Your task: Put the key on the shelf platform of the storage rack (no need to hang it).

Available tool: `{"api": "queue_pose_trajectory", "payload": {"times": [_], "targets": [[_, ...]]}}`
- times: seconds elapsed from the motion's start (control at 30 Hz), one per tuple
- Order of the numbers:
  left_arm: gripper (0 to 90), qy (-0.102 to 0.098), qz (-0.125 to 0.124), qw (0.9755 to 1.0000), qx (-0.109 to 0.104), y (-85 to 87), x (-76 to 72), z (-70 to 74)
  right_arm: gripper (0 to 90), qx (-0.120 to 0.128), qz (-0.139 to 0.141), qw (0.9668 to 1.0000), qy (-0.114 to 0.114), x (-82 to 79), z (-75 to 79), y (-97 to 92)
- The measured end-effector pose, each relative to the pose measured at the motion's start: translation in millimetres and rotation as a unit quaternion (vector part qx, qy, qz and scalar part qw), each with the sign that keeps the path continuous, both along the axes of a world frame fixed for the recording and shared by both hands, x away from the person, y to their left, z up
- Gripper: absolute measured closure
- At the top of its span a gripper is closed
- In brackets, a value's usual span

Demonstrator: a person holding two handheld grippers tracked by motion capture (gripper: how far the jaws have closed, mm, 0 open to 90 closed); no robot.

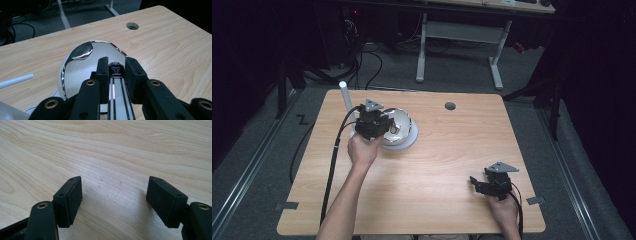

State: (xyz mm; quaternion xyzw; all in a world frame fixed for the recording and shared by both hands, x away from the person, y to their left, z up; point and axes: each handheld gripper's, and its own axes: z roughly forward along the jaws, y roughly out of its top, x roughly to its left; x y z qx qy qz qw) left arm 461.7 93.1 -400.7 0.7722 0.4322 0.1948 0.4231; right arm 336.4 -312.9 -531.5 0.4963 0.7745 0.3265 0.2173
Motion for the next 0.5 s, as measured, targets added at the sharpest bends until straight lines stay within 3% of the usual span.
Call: {"api": "queue_pose_trajectory", "payload": {"times": [0.5], "targets": [[74.4, 0.013, 0.012, 0.9998, -0.005, 1.4, 6.6, -19.1, 29.2, -0.001, 0.001, 1.0000, 0.001, -0.1, 0.1, 0.1]]}}
